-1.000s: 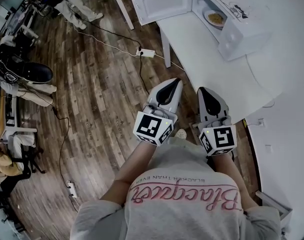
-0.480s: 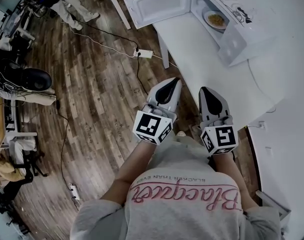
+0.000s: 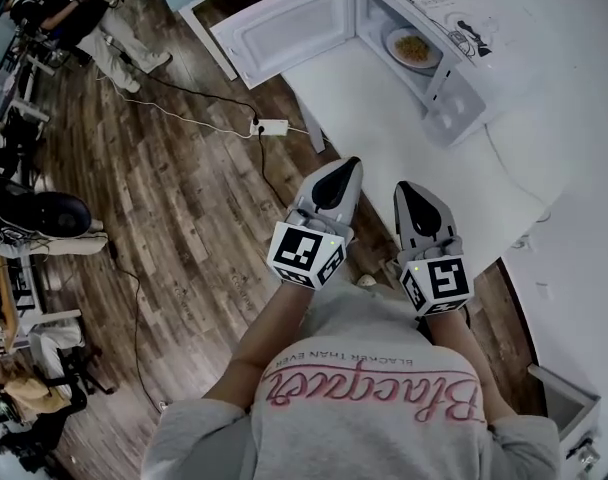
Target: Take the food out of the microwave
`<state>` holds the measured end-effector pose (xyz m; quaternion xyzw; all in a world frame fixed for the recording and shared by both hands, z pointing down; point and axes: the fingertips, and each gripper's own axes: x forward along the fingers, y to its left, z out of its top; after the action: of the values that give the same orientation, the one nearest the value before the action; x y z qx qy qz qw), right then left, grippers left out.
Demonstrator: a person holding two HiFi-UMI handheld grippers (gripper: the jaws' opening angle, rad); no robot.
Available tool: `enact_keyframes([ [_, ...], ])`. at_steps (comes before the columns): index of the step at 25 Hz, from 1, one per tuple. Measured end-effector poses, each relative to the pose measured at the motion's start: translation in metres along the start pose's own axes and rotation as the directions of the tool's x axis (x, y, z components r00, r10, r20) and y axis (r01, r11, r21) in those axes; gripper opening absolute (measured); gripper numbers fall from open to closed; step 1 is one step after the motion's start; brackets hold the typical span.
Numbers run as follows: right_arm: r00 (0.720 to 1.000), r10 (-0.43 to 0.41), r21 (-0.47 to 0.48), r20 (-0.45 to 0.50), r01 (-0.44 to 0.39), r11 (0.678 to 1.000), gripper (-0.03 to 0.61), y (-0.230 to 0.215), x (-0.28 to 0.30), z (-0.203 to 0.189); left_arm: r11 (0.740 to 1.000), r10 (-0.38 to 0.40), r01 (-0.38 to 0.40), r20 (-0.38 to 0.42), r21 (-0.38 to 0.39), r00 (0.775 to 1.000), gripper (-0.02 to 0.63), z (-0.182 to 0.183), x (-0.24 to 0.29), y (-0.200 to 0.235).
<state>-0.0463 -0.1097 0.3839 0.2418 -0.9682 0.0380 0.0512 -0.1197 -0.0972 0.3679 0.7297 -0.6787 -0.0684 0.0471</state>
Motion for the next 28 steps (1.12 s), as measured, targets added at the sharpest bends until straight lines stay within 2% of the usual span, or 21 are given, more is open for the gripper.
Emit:
enact_keyframes([
  [8,0.990,-0.140,0.007,0.009,0.140,0.990,0.011,-0.031,0.072,0.013,0.989,-0.146,0.146,-0.039,-0.002,0.989,0.006,0.004,0.070,0.055],
  [14,0.980,-0.198,0.003,-0.005,0.198,0.980,0.009,-0.052,0.128,0.014,0.980,-0.199,0.197,-0.068,-0.024,0.978,0.005,0.004,0.122,0.094],
  [25,0.948,-0.319,0.011,-0.008,0.319,0.948,0.009,-0.089,0.183,0.017,0.929,-0.365,0.351,-0.140,-0.117,0.920,0.008,-0.015,0.189,0.122],
  [26,0.945,-0.327,0.009,-0.008,0.327,0.945,0.011,-0.092,0.185,0.017,0.925,-0.373,0.355,-0.144,-0.139,0.917,0.022,-0.018,0.196,0.124],
  [28,0.940,-0.341,0.004,-0.010,0.341,0.940,0.009,-0.098,0.190,0.017,0.915,-0.383,0.351,-0.153,-0.197,0.911,0.120,-0.024,0.208,0.129],
])
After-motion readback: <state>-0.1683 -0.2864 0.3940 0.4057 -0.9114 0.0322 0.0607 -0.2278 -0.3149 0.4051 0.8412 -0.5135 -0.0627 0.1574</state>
